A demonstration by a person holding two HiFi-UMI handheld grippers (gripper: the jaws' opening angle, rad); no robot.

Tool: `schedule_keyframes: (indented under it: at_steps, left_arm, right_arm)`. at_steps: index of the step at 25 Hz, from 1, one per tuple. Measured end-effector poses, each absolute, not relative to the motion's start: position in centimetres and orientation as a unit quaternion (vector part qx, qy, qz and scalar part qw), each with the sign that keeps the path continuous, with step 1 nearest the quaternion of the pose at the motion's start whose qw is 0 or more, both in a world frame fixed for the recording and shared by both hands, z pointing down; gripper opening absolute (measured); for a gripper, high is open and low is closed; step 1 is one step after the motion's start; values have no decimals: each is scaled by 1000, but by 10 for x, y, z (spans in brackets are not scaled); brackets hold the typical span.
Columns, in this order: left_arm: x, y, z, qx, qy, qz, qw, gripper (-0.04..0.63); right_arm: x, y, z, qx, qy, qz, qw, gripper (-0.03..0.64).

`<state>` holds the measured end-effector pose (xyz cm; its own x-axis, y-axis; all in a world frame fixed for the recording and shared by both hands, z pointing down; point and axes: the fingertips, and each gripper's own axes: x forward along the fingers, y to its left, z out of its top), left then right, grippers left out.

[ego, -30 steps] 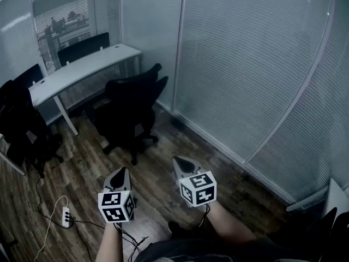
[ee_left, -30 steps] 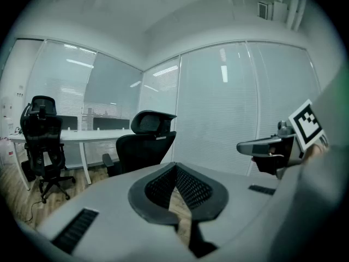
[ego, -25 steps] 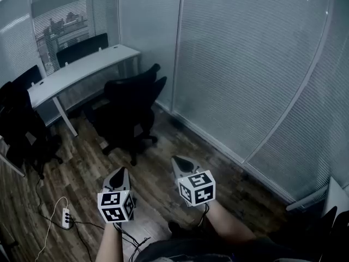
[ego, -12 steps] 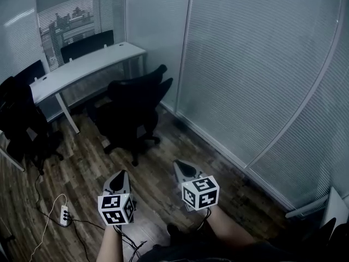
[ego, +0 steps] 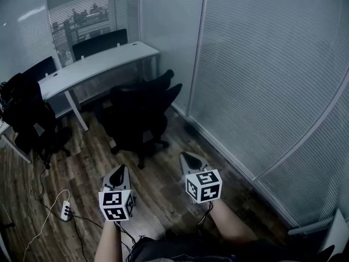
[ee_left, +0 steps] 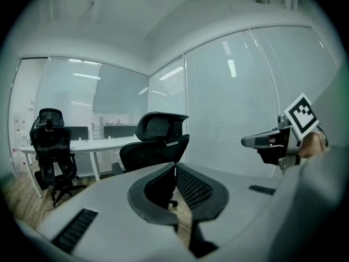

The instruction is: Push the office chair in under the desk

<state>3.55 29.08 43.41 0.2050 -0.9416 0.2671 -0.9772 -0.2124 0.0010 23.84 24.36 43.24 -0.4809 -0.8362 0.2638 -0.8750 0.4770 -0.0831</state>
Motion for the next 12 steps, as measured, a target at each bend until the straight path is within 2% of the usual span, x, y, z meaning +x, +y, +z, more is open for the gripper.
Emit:
schedule_keyframes:
  at_steps: [12]
  left_arm:
    - [18, 232, 433, 750, -647, 136, 38, 17]
  right_arm:
    - [236, 184, 450, 494, -856, 94, 120, 25]
